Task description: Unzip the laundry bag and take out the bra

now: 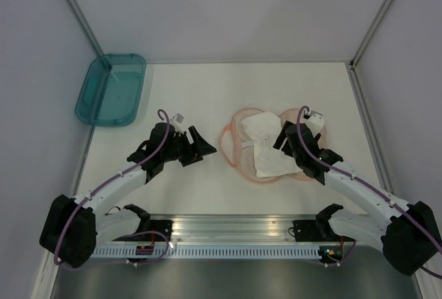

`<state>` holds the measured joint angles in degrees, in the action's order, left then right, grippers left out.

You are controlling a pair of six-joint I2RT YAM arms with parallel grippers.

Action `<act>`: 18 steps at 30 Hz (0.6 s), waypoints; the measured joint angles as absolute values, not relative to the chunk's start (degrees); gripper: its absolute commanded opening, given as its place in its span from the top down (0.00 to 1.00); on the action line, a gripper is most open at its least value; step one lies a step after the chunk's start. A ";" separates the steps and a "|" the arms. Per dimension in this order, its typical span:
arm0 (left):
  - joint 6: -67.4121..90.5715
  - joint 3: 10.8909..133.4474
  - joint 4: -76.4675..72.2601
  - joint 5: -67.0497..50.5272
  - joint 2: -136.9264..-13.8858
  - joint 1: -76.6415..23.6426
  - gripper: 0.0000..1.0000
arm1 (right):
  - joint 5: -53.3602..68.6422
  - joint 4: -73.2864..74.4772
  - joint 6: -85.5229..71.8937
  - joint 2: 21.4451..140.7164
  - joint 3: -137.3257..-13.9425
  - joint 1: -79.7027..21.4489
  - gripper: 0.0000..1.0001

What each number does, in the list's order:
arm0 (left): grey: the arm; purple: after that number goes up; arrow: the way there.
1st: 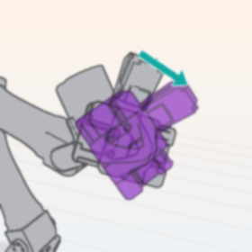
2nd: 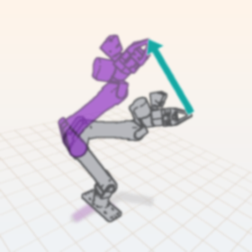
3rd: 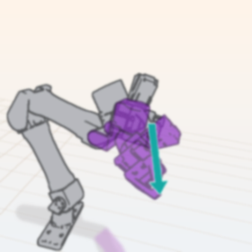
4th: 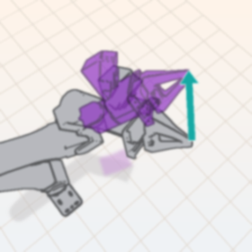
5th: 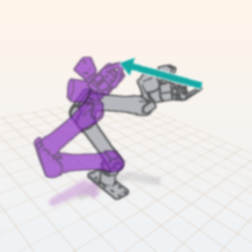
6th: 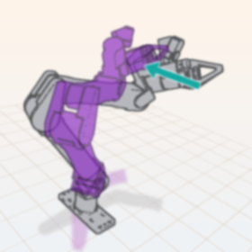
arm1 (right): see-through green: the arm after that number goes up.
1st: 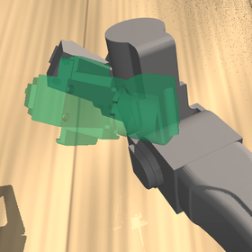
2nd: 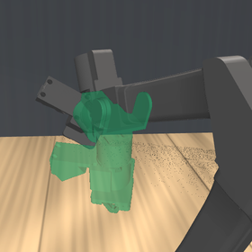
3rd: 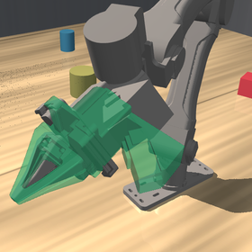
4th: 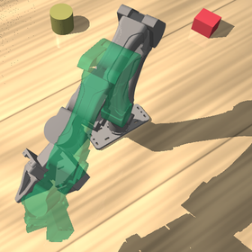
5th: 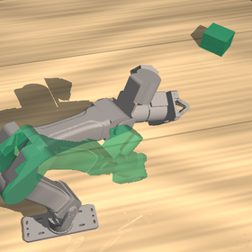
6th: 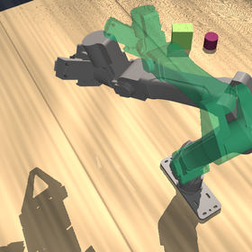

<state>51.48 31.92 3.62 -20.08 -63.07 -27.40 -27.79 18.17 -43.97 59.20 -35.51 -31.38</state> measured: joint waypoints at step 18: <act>57.63 43.35 -21.74 -29.91 -83.79 -39.22 0.17 | -29.21 14.87 -43.09 55.35 -31.29 -31.38 0.18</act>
